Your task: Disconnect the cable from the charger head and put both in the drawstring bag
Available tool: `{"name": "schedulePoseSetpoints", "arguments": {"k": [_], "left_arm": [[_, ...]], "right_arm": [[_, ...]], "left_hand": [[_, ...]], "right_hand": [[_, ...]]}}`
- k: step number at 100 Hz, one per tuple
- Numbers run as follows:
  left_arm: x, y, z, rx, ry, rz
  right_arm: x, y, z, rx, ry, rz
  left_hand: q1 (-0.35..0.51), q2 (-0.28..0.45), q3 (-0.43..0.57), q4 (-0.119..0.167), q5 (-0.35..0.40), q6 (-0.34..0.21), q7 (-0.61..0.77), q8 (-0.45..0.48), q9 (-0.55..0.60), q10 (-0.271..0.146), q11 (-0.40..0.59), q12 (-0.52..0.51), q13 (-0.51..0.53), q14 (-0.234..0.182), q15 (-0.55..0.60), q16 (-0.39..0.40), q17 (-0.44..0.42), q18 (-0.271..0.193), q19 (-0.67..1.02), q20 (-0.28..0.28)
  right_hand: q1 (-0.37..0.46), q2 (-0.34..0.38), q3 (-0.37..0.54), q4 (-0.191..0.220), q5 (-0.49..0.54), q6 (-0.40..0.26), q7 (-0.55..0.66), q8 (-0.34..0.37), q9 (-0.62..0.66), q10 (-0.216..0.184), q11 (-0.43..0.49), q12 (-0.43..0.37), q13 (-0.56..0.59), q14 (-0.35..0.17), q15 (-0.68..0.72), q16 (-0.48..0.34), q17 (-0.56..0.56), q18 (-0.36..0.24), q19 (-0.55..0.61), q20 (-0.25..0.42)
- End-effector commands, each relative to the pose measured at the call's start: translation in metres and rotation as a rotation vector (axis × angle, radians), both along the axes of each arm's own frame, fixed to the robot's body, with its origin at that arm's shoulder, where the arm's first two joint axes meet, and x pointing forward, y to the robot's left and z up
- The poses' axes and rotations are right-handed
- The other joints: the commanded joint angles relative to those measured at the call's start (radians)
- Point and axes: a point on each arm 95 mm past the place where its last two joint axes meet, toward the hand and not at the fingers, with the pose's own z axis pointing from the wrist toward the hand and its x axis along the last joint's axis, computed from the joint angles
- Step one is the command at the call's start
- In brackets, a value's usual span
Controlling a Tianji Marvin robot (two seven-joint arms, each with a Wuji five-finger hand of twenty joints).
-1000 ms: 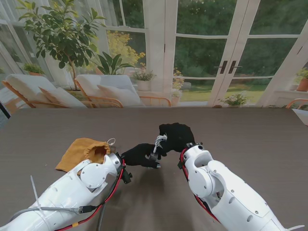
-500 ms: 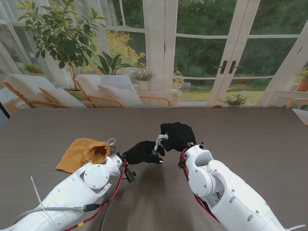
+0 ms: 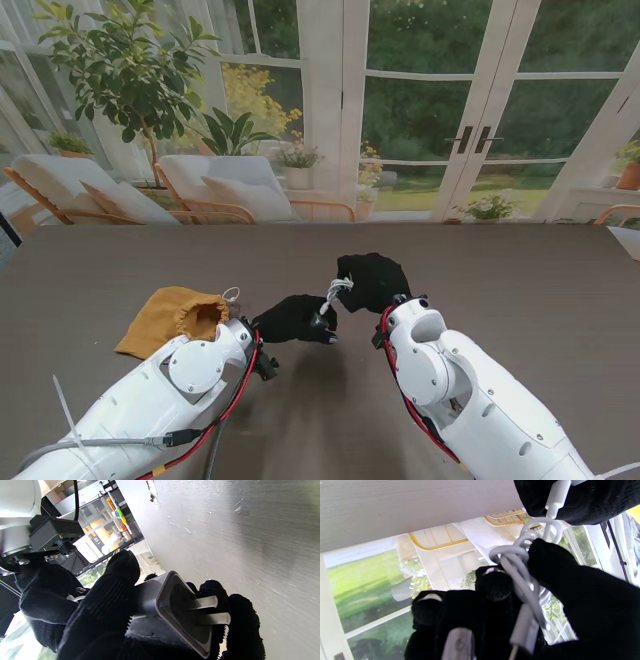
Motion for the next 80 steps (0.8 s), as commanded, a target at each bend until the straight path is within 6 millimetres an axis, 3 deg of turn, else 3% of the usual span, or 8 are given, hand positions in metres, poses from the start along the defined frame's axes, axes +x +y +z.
{"name": "schedulePoseSetpoints", "arguments": {"k": [1, 24, 36, 51, 58, 67, 77, 80], "left_arm": [[-0.005, 0.003, -0.004, 0.025, 0.014, -0.017], [-0.008, 0.007, -0.002, 0.044, 0.01, -0.017], [-0.008, 0.008, -0.001, 0.047, 0.009, -0.015], [-0.009, 0.01, 0.0, 0.05, -0.001, -0.014], [-0.01, 0.011, 0.001, 0.052, -0.005, -0.013], [-0.011, 0.012, 0.001, 0.057, -0.011, -0.013], [-0.012, 0.013, 0.002, 0.061, -0.013, -0.014], [-0.012, 0.013, 0.002, 0.063, -0.015, -0.014]], "right_arm": [[-0.002, 0.002, 0.003, 0.008, 0.022, 0.024], [-0.004, -0.001, -0.002, 0.054, 0.136, 0.1], [-0.004, 0.0, -0.004, 0.044, 0.141, 0.105], [-0.002, 0.002, -0.008, 0.056, 0.101, 0.067], [-0.001, 0.002, -0.009, 0.05, 0.07, 0.051], [-0.001, 0.003, -0.009, 0.075, 0.044, 0.024], [0.0, 0.003, -0.009, 0.084, 0.036, 0.007], [0.0, 0.002, -0.008, 0.081, 0.033, 0.004]], "left_hand": [[0.243, 0.273, 0.171, 0.015, 0.02, 0.039, 0.074, 0.009, 0.113, -0.053, 0.043, 0.02, 0.103, -0.041, 0.301, 0.033, 0.005, -0.105, 0.116, 0.048], [0.243, 0.271, 0.167, 0.015, 0.015, 0.036, 0.071, 0.0, 0.106, -0.052, 0.032, 0.017, 0.089, -0.035, 0.285, 0.021, -0.003, -0.111, 0.104, 0.053], [0.243, 0.268, 0.166, 0.015, 0.017, 0.036, 0.067, -0.007, 0.103, -0.051, 0.026, 0.014, 0.085, -0.031, 0.279, 0.018, -0.008, -0.112, 0.1, 0.054], [0.243, 0.267, 0.163, 0.014, 0.018, 0.033, 0.066, -0.012, 0.102, -0.052, 0.02, 0.011, 0.082, -0.028, 0.273, 0.016, -0.01, -0.113, 0.096, 0.055], [0.243, 0.266, 0.163, 0.015, 0.019, 0.032, 0.066, -0.014, 0.104, -0.051, 0.016, 0.008, 0.083, -0.027, 0.272, 0.016, -0.011, -0.112, 0.095, 0.055], [0.243, 0.266, 0.162, 0.014, 0.022, 0.03, 0.068, -0.015, 0.108, -0.052, 0.015, 0.007, 0.083, -0.027, 0.271, 0.016, -0.008, -0.113, 0.096, 0.056], [0.243, 0.265, 0.162, 0.014, 0.024, 0.031, 0.067, -0.016, 0.109, -0.051, 0.015, 0.006, 0.083, -0.027, 0.271, 0.016, -0.008, -0.113, 0.095, 0.056], [0.243, 0.265, 0.161, 0.014, 0.024, 0.031, 0.067, -0.016, 0.109, -0.052, 0.014, 0.006, 0.083, -0.027, 0.271, 0.016, -0.008, -0.113, 0.095, 0.056]], "right_hand": [[0.137, 0.107, 0.122, 0.036, -0.006, 0.052, 0.066, 0.03, 0.096, 0.165, -0.009, -0.033, 0.01, -0.189, 0.042, 0.011, 0.515, -0.019, 0.121, 0.054], [0.198, 0.305, -0.08, 0.009, -0.159, 0.209, 0.078, -0.043, 0.093, 0.201, -0.14, -0.056, 0.007, -0.124, 0.005, -0.017, 0.502, 0.064, 0.069, 0.052], [0.194, 0.317, -0.093, 0.002, -0.16, 0.22, 0.089, -0.05, 0.095, 0.2, -0.145, -0.057, 0.007, -0.123, -0.001, -0.019, 0.501, 0.065, 0.064, 0.051], [0.183, 0.169, 0.062, -0.021, -0.059, 0.208, 0.136, -0.053, 0.101, 0.227, -0.019, -0.051, 0.007, -0.133, 0.076, 0.013, 0.521, 0.038, 0.173, 0.08], [0.173, 0.115, 0.115, -0.029, -0.023, 0.19, 0.137, -0.045, 0.101, 0.22, 0.028, -0.053, 0.007, -0.155, 0.099, 0.026, 0.528, 0.008, 0.209, 0.082], [0.165, 0.027, 0.195, -0.013, 0.037, 0.195, 0.131, -0.042, 0.101, 0.241, 0.075, -0.058, 0.006, -0.136, 0.122, 0.036, 0.532, 0.014, 0.246, 0.082], [0.167, -0.023, 0.223, 0.012, 0.079, 0.193, 0.119, -0.035, 0.102, 0.256, 0.099, -0.061, 0.005, -0.12, 0.132, 0.038, 0.534, 0.02, 0.261, 0.081], [0.164, -0.03, 0.224, 0.024, 0.086, 0.191, 0.115, -0.03, 0.102, 0.24, 0.109, -0.06, 0.005, -0.12, 0.135, 0.038, 0.534, 0.018, 0.264, 0.081]]}}
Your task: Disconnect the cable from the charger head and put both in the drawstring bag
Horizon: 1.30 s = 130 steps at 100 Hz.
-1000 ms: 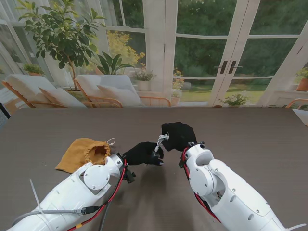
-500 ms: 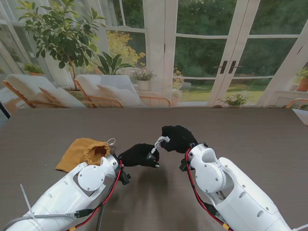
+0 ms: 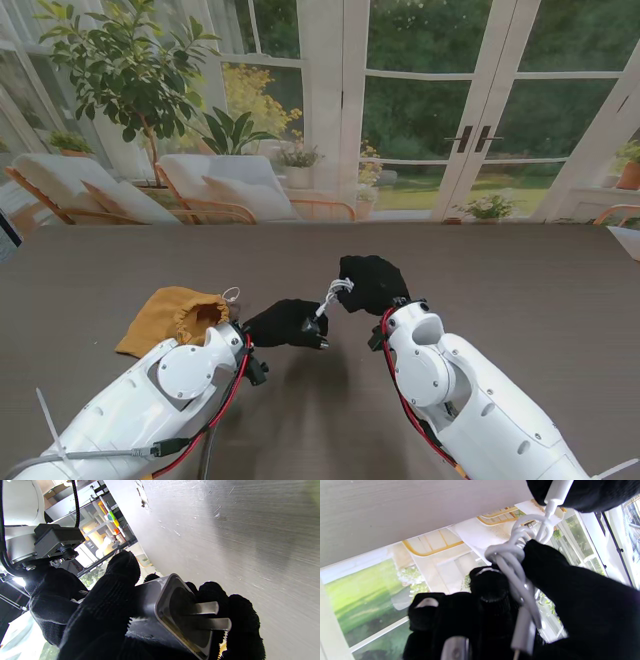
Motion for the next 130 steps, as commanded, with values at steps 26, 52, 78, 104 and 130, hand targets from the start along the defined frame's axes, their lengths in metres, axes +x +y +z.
{"name": "schedulePoseSetpoints", "arguments": {"k": [26, 52, 78, 104, 130], "left_arm": [[-0.004, 0.0, 0.0, 0.025, -0.002, -0.024], [-0.002, -0.001, -0.002, 0.008, -0.031, -0.013], [-0.004, 0.005, -0.001, 0.061, -0.024, -0.004], [0.008, 0.012, 0.003, 0.206, -0.07, -0.005], [0.023, 0.01, 0.003, 0.358, -0.13, -0.049]], "right_arm": [[-0.001, 0.002, -0.004, 0.09, 0.075, -0.048], [0.0, 0.002, -0.004, 0.078, 0.057, -0.049], [0.006, -0.002, 0.001, 0.04, 0.01, -0.063], [0.007, -0.007, 0.007, 0.045, -0.006, -0.066], [0.007, -0.008, 0.007, 0.048, -0.017, -0.069]], "left_hand": [[0.243, 0.257, 0.157, 0.012, 0.024, 0.027, 0.055, -0.008, 0.108, -0.051, 0.014, 0.005, 0.08, -0.023, 0.229, 0.017, -0.016, -0.117, 0.081, 0.038], [0.243, 0.289, 0.163, 0.009, 0.063, 0.019, 0.127, 0.079, 0.179, -0.065, 0.104, 0.062, 0.182, -0.057, 0.337, 0.023, 0.068, -0.088, 0.134, 0.056], [0.243, 0.286, 0.163, 0.01, 0.044, 0.02, 0.099, 0.068, 0.161, -0.061, 0.085, 0.069, 0.152, -0.042, 0.319, 0.01, 0.038, -0.096, 0.118, 0.057], [0.243, 0.26, 0.155, 0.011, 0.031, 0.006, 0.065, 0.003, 0.12, -0.075, -0.017, 0.007, 0.079, -0.013, 0.169, -0.015, -0.005, -0.111, 0.077, 0.03], [0.243, 0.204, 0.095, 0.018, -0.019, -0.018, 0.055, -0.047, 0.066, -0.113, -0.116, 0.102, -0.037, -0.049, 0.032, -0.021, -0.051, -0.174, 0.059, -0.003]], "right_hand": [[0.098, -0.065, 0.215, 0.152, 0.125, 0.0, 0.075, 0.055, 0.078, 0.169, 0.134, -0.01, 0.004, -0.166, 0.082, 0.016, 0.538, -0.041, 0.232, 0.05], [0.105, -0.071, 0.215, 0.168, 0.129, -0.014, 0.074, 0.071, 0.078, 0.15, 0.157, -0.004, 0.004, -0.194, 0.084, 0.02, 0.542, -0.06, 0.248, 0.05], [0.101, -0.06, 0.215, 0.166, 0.124, -0.032, 0.072, 0.083, 0.077, 0.139, 0.162, -0.002, 0.005, -0.207, 0.081, 0.023, 0.543, -0.076, 0.252, 0.048], [0.097, -0.058, 0.215, 0.167, 0.122, -0.036, 0.069, 0.088, 0.077, 0.139, 0.162, -0.001, 0.005, -0.203, 0.081, 0.024, 0.543, -0.079, 0.253, 0.047], [0.093, -0.052, 0.215, 0.164, 0.116, -0.043, 0.067, 0.093, 0.077, 0.137, 0.16, -0.001, 0.005, -0.204, 0.079, 0.023, 0.543, -0.079, 0.253, 0.046]]}}
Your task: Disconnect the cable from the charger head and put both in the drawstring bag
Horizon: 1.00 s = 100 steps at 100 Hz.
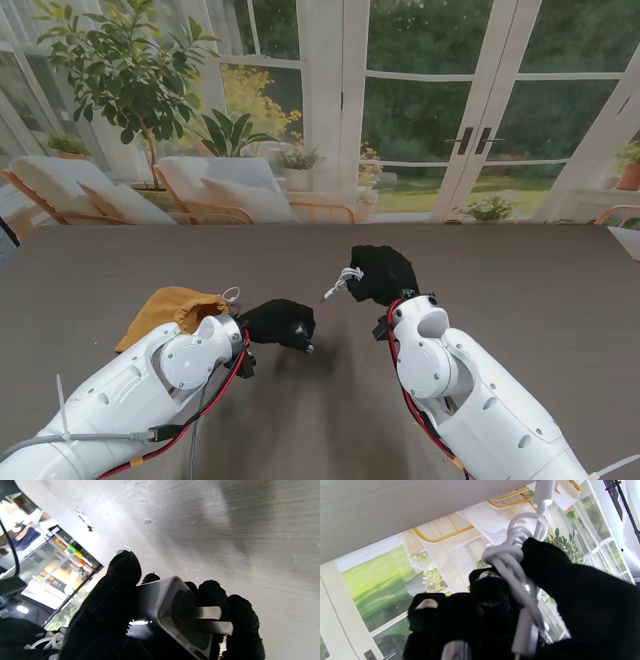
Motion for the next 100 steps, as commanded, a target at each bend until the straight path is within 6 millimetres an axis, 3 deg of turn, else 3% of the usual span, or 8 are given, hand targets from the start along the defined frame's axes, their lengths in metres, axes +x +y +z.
{"name": "schedulePoseSetpoints", "arguments": {"k": [1, 38, 63, 75, 82, 88, 93, 100], "left_arm": [[0.006, -0.002, 0.004, 0.031, -0.01, -0.015], [0.013, -0.009, -0.015, 0.17, 0.005, -0.051], [0.014, -0.011, -0.023, 0.259, 0.005, -0.08], [0.015, -0.012, -0.025, 0.279, 0.014, -0.091], [0.015, -0.012, -0.026, 0.293, 0.016, -0.098], [0.014, -0.013, -0.027, 0.303, 0.016, -0.104], [0.014, -0.013, -0.028, 0.31, 0.015, -0.107], [0.013, -0.013, -0.028, 0.32, 0.018, -0.112]], "right_arm": [[-0.002, 0.003, 0.0, 0.001, 0.002, 0.014], [-0.002, 0.002, -0.001, 0.009, -0.008, 0.006], [-0.002, 0.003, 0.0, 0.012, -0.011, 0.005], [-0.003, 0.003, 0.0, 0.015, -0.01, 0.005], [-0.003, 0.003, 0.0, 0.014, -0.011, 0.005], [-0.003, 0.004, 0.0, 0.015, -0.011, 0.005], [-0.003, 0.004, 0.0, 0.015, -0.01, 0.005], [-0.003, 0.004, 0.0, 0.017, -0.01, 0.003]], "left_hand": [[0.232, 0.203, 0.094, 0.017, -0.018, -0.003, 0.01, -0.017, 0.064, -0.116, -0.026, 0.031, -0.039, -0.04, 0.024, 0.014, -0.045, -0.174, 0.046, -0.002], [0.177, 0.177, 0.114, 0.015, -0.05, -0.007, -0.027, -0.033, -0.033, -0.136, -0.152, 0.064, -0.224, -0.066, -0.144, -0.021, -0.184, -0.255, -0.029, -0.074], [0.073, 0.099, 0.246, 0.006, -0.08, -0.007, -0.122, -0.068, -0.116, -0.151, -0.27, 0.039, -0.352, -0.094, -0.322, -0.079, -0.28, -0.314, -0.096, -0.176], [0.044, 0.066, 0.304, -0.002, -0.077, 0.034, -0.236, -0.105, -0.184, -0.143, -0.279, -0.068, -0.398, -0.102, -0.428, -0.13, -0.311, -0.319, -0.181, -0.235], [-0.031, 0.057, 0.409, -0.008, -0.074, 0.066, -0.36, -0.111, -0.268, -0.133, -0.268, -0.22, -0.44, -0.105, -0.513, -0.169, -0.332, -0.321, -0.237, -0.25], [-0.096, 0.071, 0.481, 0.011, -0.076, 0.087, -0.458, -0.138, -0.325, -0.131, -0.262, -0.465, -0.471, -0.112, -0.569, -0.197, -0.349, -0.329, -0.281, -0.254], [-0.143, 0.088, 0.52, 0.048, -0.078, 0.1, -0.519, -0.182, -0.35, -0.128, -0.289, -0.532, -0.492, -0.117, -0.611, -0.216, -0.36, -0.333, -0.306, -0.259], [-0.16, 0.087, 0.524, 0.053, -0.095, 0.111, -0.609, -0.245, -0.377, -0.126, -0.354, -0.601, -0.524, -0.128, -0.677, -0.249, -0.375, -0.341, -0.353, -0.27]], "right_hand": [[0.099, 0.002, 0.202, 0.095, 0.077, -0.018, 0.075, 0.04, 0.066, 0.137, 0.119, 0.01, -0.004, -0.208, 0.059, 0.013, 0.543, -0.08, 0.242, 0.046], [0.09, 0.014, 0.202, 0.087, 0.067, -0.033, 0.075, 0.046, 0.066, 0.126, 0.118, 0.012, -0.004, -0.209, 0.058, 0.011, 0.543, -0.09, 0.241, 0.044], [0.088, 0.017, 0.202, 0.084, 0.064, -0.037, 0.076, 0.046, 0.066, 0.126, 0.117, 0.014, -0.004, -0.209, 0.058, 0.01, 0.543, -0.092, 0.241, 0.043], [0.088, 0.019, 0.202, 0.082, 0.062, -0.038, 0.077, 0.046, 0.066, 0.129, 0.116, 0.015, -0.004, -0.207, 0.058, 0.01, 0.544, -0.092, 0.242, 0.042], [0.088, 0.021, 0.202, 0.081, 0.061, -0.04, 0.077, 0.046, 0.066, 0.129, 0.116, 0.015, -0.004, -0.208, 0.058, 0.01, 0.544, -0.093, 0.242, 0.042], [0.087, 0.021, 0.202, 0.081, 0.06, -0.041, 0.077, 0.046, 0.066, 0.129, 0.116, 0.015, -0.004, -0.208, 0.058, 0.01, 0.544, -0.093, 0.242, 0.042], [0.087, 0.022, 0.202, 0.08, 0.058, -0.043, 0.077, 0.046, 0.066, 0.129, 0.116, 0.016, -0.004, -0.208, 0.058, 0.01, 0.544, -0.093, 0.242, 0.042], [0.087, 0.023, 0.202, 0.079, 0.058, -0.044, 0.077, 0.046, 0.066, 0.129, 0.116, 0.016, -0.004, -0.208, 0.058, 0.009, 0.544, -0.093, 0.242, 0.042]]}}
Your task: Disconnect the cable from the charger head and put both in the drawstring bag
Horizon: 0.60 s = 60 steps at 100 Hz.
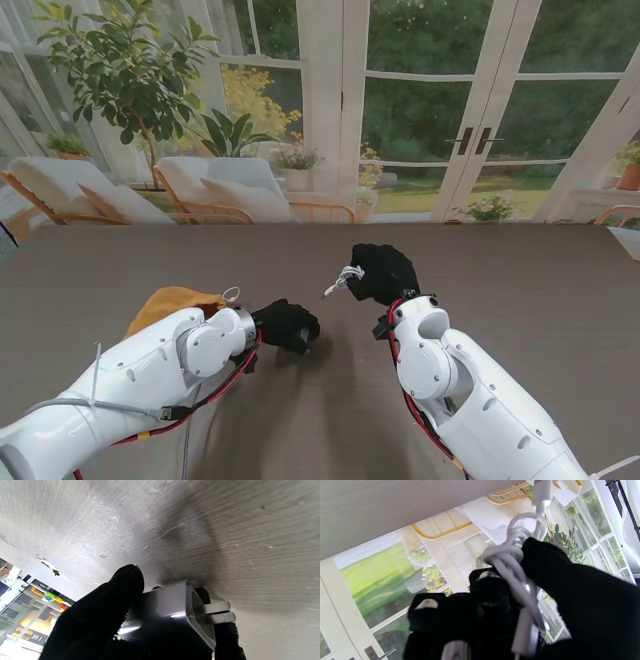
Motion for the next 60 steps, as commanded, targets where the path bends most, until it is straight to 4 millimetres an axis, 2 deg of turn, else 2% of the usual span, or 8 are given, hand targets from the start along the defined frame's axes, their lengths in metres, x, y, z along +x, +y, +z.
{"name": "schedulePoseSetpoints", "arguments": {"k": [1, 32, 43, 50, 60], "left_arm": [[-0.007, 0.002, -0.013, 0.04, 0.044, -0.007], [-0.01, 0.0, -0.018, 0.066, 0.086, -0.017], [-0.012, 0.001, -0.022, 0.07, 0.107, -0.013], [-0.013, 0.0, -0.024, 0.073, 0.131, -0.012], [-0.014, 0.0, -0.026, 0.088, 0.146, -0.019]], "right_arm": [[-0.002, 0.004, -0.001, 0.004, 0.009, 0.011], [-0.003, 0.004, -0.002, 0.01, 0.011, 0.005], [-0.003, 0.003, -0.002, 0.012, 0.014, 0.003], [-0.003, 0.003, -0.003, 0.013, 0.016, 0.002], [-0.003, 0.003, -0.003, 0.014, 0.017, 0.0]], "left_hand": [[-0.002, 0.086, 0.117, 0.062, -0.02, 0.046, -0.083, -0.057, -0.023, -0.019, -0.113, -0.131, -0.062, -0.013, -0.323, -0.176, -0.037, -0.035, -0.051, -0.02], [-0.01, 0.1, 0.091, 0.064, -0.026, 0.055, -0.218, -0.12, -0.048, -0.018, -0.256, -0.281, -0.103, -0.033, -0.462, -0.243, -0.04, -0.047, -0.178, -0.043], [-0.004, 0.115, 0.07, 0.065, -0.037, 0.054, -0.246, -0.136, -0.052, -0.018, -0.287, -0.306, -0.12, -0.035, -0.511, -0.268, -0.04, -0.051, -0.261, -0.065], [0.009, 0.124, 0.053, 0.066, -0.049, 0.054, -0.26, -0.144, -0.071, -0.019, -0.324, -0.337, -0.146, -0.045, -0.569, -0.307, -0.038, -0.062, -0.366, -0.098], [0.007, 0.129, 0.04, 0.069, -0.071, 0.058, -0.286, -0.162, -0.083, -0.019, -0.362, -0.38, -0.164, -0.054, -0.621, -0.34, -0.041, -0.07, -0.426, -0.096]], "right_hand": [[0.087, 0.024, 0.202, 0.078, 0.057, -0.037, 0.077, 0.04, 0.066, 0.129, 0.115, 0.016, -0.004, -0.207, 0.058, 0.009, 0.544, -0.093, 0.242, 0.041], [0.085, 0.027, 0.202, 0.076, 0.052, -0.04, 0.078, 0.04, 0.066, 0.126, 0.114, 0.017, -0.004, -0.204, 0.058, 0.008, 0.544, -0.093, 0.244, 0.041], [0.086, 0.026, 0.202, 0.076, 0.053, -0.039, 0.08, 0.039, 0.066, 0.126, 0.114, 0.017, -0.004, -0.203, 0.058, 0.008, 0.544, -0.093, 0.244, 0.041], [0.087, 0.025, 0.202, 0.076, 0.054, -0.04, 0.081, 0.038, 0.066, 0.127, 0.113, 0.017, -0.004, -0.201, 0.058, 0.007, 0.544, -0.093, 0.244, 0.04], [0.087, 0.026, 0.202, 0.076, 0.054, -0.04, 0.081, 0.037, 0.066, 0.128, 0.113, 0.017, -0.004, -0.201, 0.058, 0.007, 0.544, -0.093, 0.244, 0.04]]}}
